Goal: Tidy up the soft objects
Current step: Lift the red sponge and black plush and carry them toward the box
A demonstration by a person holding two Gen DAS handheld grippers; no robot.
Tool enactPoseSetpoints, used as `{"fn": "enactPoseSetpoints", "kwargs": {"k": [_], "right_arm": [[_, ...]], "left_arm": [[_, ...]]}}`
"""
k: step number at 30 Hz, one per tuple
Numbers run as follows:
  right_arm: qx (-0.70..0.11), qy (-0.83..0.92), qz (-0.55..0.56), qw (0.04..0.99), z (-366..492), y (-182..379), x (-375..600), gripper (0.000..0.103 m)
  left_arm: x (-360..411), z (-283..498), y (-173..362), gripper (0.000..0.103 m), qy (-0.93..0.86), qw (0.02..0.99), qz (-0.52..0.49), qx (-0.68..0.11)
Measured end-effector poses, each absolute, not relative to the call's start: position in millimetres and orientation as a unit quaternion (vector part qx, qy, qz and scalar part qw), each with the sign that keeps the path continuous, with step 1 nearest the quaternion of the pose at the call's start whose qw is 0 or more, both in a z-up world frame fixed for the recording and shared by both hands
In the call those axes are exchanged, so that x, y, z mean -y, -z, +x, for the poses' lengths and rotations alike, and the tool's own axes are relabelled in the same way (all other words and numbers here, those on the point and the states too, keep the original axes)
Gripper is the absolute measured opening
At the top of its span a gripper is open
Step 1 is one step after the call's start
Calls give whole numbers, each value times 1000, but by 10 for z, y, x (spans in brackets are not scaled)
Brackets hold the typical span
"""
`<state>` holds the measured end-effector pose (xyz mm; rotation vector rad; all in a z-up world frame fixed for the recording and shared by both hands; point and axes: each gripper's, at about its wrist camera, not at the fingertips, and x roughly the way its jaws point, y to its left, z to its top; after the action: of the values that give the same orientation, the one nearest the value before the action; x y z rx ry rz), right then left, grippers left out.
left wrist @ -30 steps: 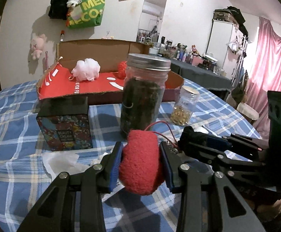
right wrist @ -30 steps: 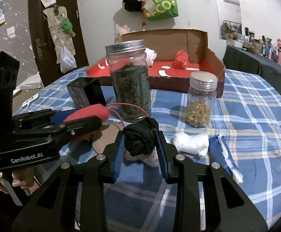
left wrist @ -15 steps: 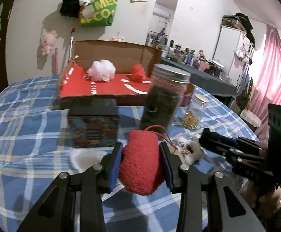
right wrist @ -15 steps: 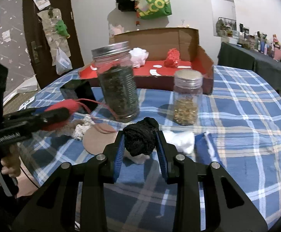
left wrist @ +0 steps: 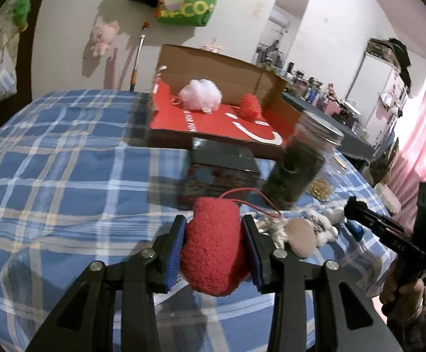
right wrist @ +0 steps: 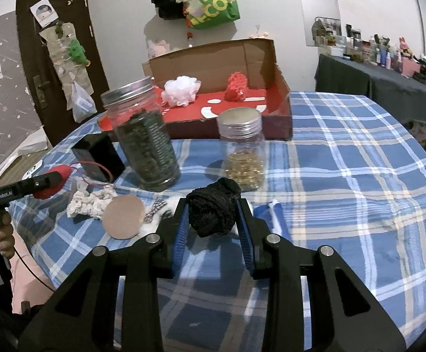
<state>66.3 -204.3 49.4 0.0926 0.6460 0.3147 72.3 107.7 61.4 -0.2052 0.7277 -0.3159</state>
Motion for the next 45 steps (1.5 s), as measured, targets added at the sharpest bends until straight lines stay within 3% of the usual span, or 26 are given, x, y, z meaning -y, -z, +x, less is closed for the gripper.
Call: {"fn": "enactPoseSetpoints", "kwargs": {"k": [15, 30, 45], "right_arm": [[-343, -120, 68, 929, 898, -537, 2433, 31], [-383, -165, 72, 906, 1501, -618, 2666, 31], [-391, -218, 60, 892, 1964, -781, 2763, 31]], "left_arm": [[-1522, 1120, -577, 41, 89, 916, -92, -381], [-1417, 1636, -793, 41, 168, 925, 30, -339], [-1301, 1996, -1019, 41, 228, 913, 51, -335]]}}
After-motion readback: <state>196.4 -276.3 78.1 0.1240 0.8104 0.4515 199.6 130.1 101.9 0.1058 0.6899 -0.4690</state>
